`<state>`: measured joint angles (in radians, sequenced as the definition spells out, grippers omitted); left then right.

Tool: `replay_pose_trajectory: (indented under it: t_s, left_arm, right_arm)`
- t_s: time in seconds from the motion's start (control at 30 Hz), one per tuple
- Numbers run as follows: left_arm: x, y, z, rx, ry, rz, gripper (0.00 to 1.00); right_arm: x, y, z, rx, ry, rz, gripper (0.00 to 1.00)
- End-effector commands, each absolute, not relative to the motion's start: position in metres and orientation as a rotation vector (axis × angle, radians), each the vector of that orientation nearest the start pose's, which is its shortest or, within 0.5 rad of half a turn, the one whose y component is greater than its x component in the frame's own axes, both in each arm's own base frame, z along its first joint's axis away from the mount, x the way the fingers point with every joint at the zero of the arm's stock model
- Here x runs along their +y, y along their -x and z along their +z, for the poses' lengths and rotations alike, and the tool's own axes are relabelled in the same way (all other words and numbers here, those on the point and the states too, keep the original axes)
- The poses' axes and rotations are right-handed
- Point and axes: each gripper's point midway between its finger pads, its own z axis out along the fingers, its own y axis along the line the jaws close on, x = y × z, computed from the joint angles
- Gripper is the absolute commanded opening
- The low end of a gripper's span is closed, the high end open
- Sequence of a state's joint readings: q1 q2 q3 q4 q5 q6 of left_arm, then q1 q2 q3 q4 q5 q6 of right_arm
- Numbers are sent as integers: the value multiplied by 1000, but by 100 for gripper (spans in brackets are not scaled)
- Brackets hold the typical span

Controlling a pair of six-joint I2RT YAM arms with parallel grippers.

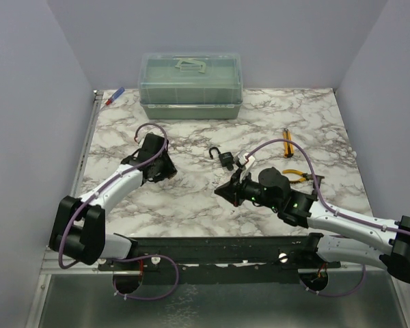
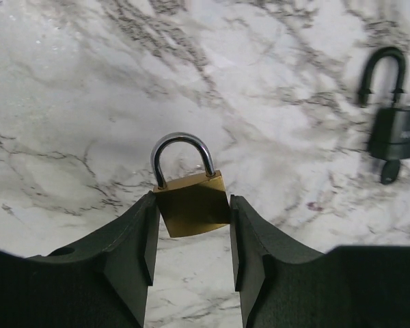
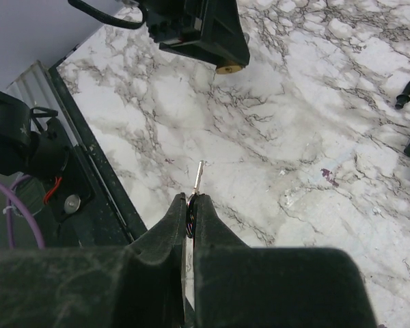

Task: Unlock with the key

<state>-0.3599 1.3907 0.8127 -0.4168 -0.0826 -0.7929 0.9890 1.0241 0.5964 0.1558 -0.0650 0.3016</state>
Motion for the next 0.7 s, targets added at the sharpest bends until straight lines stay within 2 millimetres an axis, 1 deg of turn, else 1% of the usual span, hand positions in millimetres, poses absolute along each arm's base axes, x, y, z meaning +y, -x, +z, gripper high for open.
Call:
replay_pose_trajectory:
  t_s: [0.0,0.27,0.33,0.53,0.67]
  left_arm:
    - [-162,-309,122,2406,551,-636,0]
    - [-196,-302,185,2287,548,-993,0]
    - [-201,-301,199,2256,551,-1059,0]
    - [-211,-296,232,2182,567,-1214,0]
    - [-217,-291,247,2155,564,-1308,0]
  right_arm:
    - [315,-178,211,1773,649,989,0]
    - [315,-175,242,1727,545,1083,1]
    - [315,-174,247,1711,529,1109,0]
    - [320,-171,253,1711,500,1166,0]
    - [324,-171,258,1705,486,1195,1]
